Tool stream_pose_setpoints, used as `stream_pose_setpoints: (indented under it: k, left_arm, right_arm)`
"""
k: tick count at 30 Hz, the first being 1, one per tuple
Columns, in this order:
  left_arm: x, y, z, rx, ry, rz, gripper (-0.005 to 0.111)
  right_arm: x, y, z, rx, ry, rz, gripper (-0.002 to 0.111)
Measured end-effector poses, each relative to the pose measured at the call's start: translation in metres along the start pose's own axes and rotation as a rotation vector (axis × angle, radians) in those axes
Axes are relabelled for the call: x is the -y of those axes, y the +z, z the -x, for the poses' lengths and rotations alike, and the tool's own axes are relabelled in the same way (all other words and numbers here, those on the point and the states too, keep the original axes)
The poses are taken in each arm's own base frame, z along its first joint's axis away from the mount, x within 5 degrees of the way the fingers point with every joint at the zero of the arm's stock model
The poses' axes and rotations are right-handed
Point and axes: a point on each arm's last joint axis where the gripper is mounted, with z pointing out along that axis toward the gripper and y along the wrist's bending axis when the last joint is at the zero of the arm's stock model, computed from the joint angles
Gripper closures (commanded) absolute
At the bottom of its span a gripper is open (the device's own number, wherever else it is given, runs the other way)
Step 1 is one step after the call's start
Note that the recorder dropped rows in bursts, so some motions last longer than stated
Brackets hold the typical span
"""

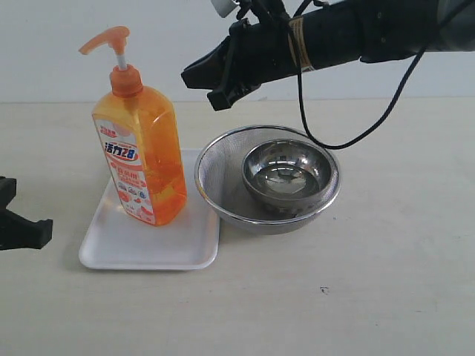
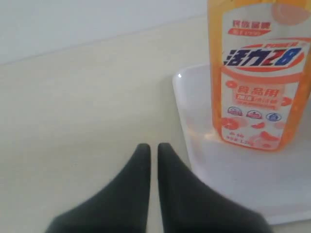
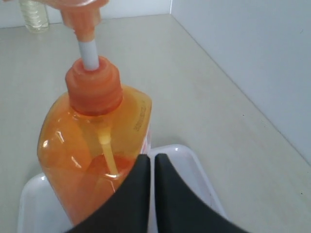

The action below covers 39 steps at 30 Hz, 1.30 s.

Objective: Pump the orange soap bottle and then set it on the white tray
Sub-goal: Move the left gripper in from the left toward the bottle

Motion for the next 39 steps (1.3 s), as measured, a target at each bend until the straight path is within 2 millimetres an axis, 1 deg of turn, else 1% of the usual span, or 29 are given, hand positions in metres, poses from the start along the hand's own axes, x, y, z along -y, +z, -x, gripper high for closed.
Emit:
stream_pose_setpoints:
  k: [3, 6, 10, 13, 18, 23, 28, 29, 34, 38, 39]
  left_arm:
    - [0.002, 0.009, -0.005, -0.043, 0.035, 0.033, 0.102]
    - [0.003, 0.014, -0.006, -0.064, 0.088, 0.041, 0.102]
    - [0.004, 0.015, 0.002, -0.044, 0.1, 0.053, 0.102]
    - [-0.001, 0.017, 0.009, -0.028, 0.078, 0.082, 0.102]
    - [-0.008, 0.024, 0.013, -0.059, 0.033, 0.061, 0.102]
    - [-0.011, 0.035, 0.024, -0.091, 0.017, -0.023, 0.102]
    - [-0.011, 0.049, 0.037, -0.104, 0.065, -0.118, 0.102]
    - [-0.012, 0.055, 0.04, -0.118, 0.085, -0.157, 0.102]
    - [-0.019, 0.073, 0.034, -0.179, 0.112, -0.242, 0.102]
    - [-0.024, 0.079, 0.037, -0.175, 0.132, -0.297, 0.102]
    - [-0.026, 0.081, 0.038, -0.163, 0.158, -0.336, 0.102]
  right_arm:
    - [0.0, 0.001, -0.003, -0.02, -0.007, 0.006, 0.109]
    - [0.0, 0.003, -0.007, -0.031, 0.002, 0.012, 0.109]
    - [0.0, 0.005, -0.01, -0.042, 0.003, 0.018, 0.109]
    - [0.001, 0.005, -0.01, -0.044, 0.002, 0.015, 0.109]
    - [0.001, 0.005, -0.011, -0.046, 0.001, 0.012, 0.109]
    - [0.001, 0.005, -0.011, -0.047, 0.005, 0.008, 0.109]
    - [0.001, 0.005, -0.011, -0.047, 0.019, 0.008, 0.109]
    - [0.001, 0.005, -0.011, -0.047, 0.02, 0.008, 0.109]
    - [0.001, 0.005, -0.011, -0.047, 0.022, 0.007, 0.109]
    - [0.002, 0.005, -0.011, -0.05, 0.022, -0.004, 0.109]
    - [0.003, 0.005, -0.011, -0.051, 0.022, -0.01, 0.109]
